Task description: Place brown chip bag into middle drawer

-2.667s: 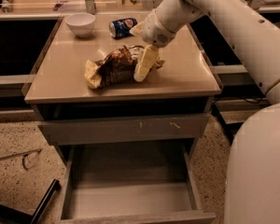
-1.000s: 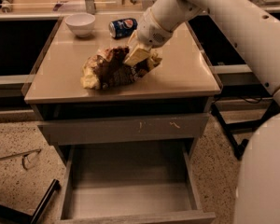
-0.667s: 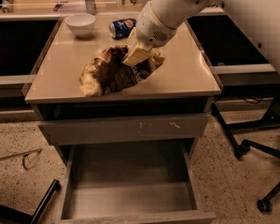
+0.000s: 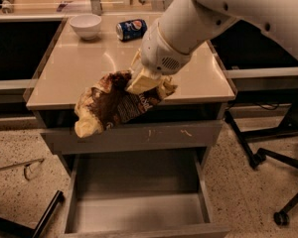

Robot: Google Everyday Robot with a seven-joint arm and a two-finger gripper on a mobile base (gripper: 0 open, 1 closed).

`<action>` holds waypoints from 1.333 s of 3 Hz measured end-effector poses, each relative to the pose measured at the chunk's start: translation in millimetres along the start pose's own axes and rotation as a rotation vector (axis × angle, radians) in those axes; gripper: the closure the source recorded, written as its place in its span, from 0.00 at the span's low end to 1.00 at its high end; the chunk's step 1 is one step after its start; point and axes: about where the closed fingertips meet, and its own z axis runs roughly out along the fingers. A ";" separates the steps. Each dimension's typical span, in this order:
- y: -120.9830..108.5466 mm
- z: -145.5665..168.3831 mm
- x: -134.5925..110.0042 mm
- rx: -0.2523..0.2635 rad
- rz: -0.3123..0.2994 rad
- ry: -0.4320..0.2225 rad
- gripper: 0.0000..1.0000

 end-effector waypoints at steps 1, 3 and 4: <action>28.0 17.7 6.9 0.004 0.026 -0.030 1.00; 62.7 56.8 34.8 0.078 0.173 -0.047 1.00; 62.8 56.7 34.7 0.077 0.173 -0.046 1.00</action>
Offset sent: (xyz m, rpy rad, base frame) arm -0.0492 -0.0076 -0.1033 0.0837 0.0870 -0.1331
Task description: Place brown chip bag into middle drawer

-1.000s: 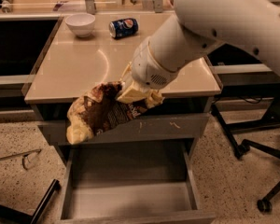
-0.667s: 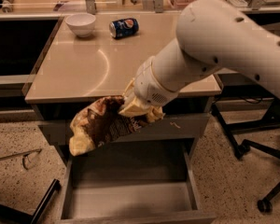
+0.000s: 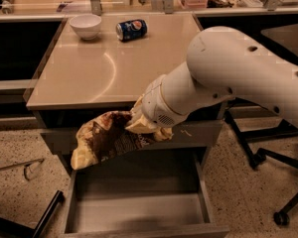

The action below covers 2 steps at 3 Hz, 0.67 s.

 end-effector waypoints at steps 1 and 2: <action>24.3 24.5 14.6 -0.039 0.018 -0.015 1.00; 67.4 65.7 49.2 -0.076 0.087 -0.022 1.00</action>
Offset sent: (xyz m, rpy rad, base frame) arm -0.0927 0.0070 -0.1936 0.0585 0.2194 -0.0704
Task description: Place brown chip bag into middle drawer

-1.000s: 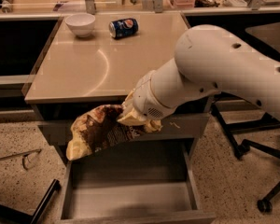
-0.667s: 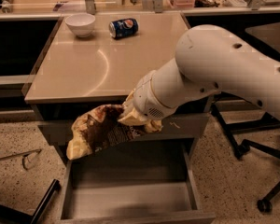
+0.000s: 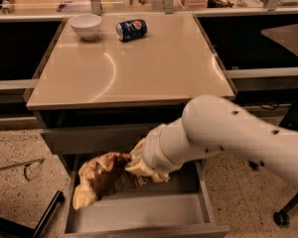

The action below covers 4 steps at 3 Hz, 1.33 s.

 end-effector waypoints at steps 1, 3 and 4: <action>23.5 47.6 47.9 0.002 0.092 0.007 1.00; 13.7 73.0 62.2 0.005 0.134 -0.022 1.00; -17.4 119.2 99.4 0.041 0.230 -0.045 1.00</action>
Offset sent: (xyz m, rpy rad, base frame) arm -0.0163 -0.0018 -0.0553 0.0080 0.0593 -0.0512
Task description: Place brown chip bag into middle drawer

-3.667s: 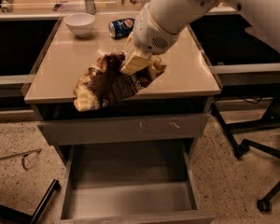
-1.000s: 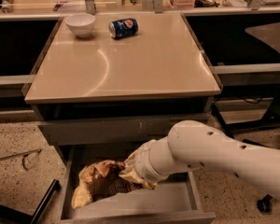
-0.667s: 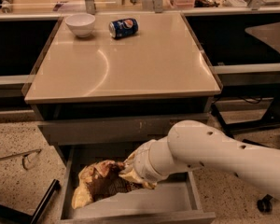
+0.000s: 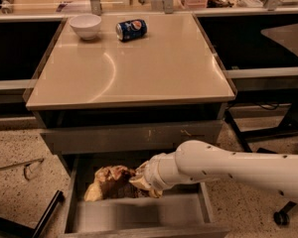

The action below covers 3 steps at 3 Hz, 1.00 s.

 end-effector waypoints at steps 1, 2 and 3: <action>-32.0 38.4 23.3 0.015 0.083 -0.016 1.00; -47.4 64.3 40.3 -0.011 0.146 -0.036 1.00; -44.4 68.5 41.4 -0.011 0.144 -0.023 1.00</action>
Offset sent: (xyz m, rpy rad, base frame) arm 0.0643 -0.0083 -0.1021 0.1044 0.1357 -0.1348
